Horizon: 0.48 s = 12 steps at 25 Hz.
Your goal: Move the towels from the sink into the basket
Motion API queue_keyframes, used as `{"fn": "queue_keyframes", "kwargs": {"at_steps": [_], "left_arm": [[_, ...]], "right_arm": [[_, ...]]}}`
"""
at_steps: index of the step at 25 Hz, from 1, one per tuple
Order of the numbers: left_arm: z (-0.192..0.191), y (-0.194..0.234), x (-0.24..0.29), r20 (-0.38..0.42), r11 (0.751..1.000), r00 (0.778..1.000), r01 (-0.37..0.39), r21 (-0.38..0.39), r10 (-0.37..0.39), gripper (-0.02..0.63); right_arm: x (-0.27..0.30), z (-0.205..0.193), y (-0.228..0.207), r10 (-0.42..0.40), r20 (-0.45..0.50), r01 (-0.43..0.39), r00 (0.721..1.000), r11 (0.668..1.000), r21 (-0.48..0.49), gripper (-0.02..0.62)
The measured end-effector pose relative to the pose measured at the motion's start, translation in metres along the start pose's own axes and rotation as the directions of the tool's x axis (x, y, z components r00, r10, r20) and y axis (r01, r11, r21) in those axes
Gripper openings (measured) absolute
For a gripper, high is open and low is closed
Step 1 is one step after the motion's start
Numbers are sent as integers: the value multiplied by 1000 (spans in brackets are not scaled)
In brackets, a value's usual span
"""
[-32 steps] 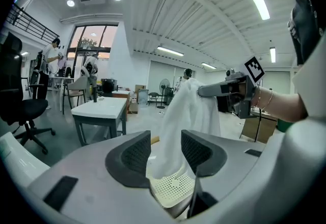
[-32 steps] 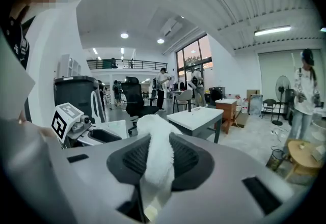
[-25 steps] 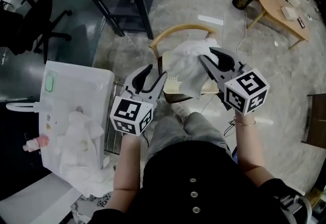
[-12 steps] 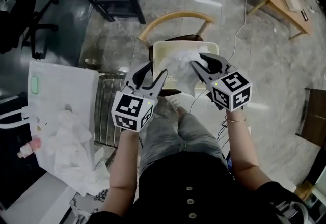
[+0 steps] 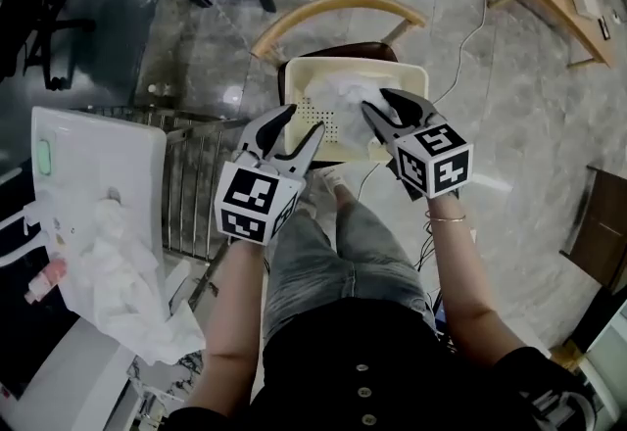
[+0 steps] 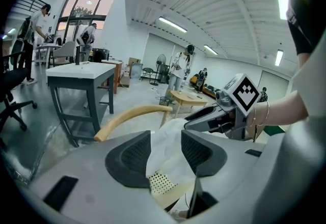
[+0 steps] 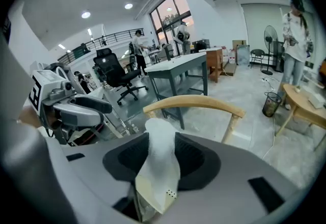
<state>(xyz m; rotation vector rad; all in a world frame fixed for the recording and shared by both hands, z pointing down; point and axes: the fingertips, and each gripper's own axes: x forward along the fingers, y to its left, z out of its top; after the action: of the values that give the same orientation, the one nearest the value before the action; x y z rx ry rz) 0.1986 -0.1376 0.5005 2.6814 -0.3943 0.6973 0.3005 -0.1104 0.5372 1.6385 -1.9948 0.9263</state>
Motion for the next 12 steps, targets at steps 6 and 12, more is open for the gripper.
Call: {"fn": "queue_keyframes", "kwargs": {"at_steps": [6,12], "left_arm": [[1,-2,14,-8,1000,1000,3,-27,-3,189],[7,-2,16,-1,999,1000,-12,-35,12,189]], "right_arm": [[6,0,-2,23,3,-23,1000,999,24,150],[4,7,9,64,3,-64,998,998,8,156]]}}
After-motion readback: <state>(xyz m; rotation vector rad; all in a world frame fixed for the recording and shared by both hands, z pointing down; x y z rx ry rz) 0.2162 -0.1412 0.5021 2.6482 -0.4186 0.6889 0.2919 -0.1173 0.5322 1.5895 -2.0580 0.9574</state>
